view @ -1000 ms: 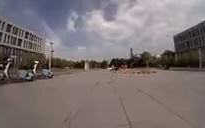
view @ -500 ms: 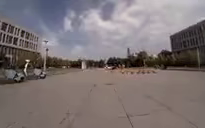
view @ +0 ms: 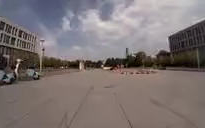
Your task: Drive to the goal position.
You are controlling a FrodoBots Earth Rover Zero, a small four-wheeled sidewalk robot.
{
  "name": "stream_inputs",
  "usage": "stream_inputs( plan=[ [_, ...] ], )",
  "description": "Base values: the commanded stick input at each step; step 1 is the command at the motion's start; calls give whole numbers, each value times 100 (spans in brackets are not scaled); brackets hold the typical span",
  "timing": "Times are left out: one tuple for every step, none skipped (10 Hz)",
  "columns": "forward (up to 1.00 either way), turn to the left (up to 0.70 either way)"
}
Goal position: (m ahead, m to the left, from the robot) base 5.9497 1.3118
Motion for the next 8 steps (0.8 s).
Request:
stream_inputs(
  plan=[
    [100,0],
    [100,0],
    [100,0],
    [100,0],
    [100,0],
    [100,0],
    [100,0],
    [100,0]
  ],
)
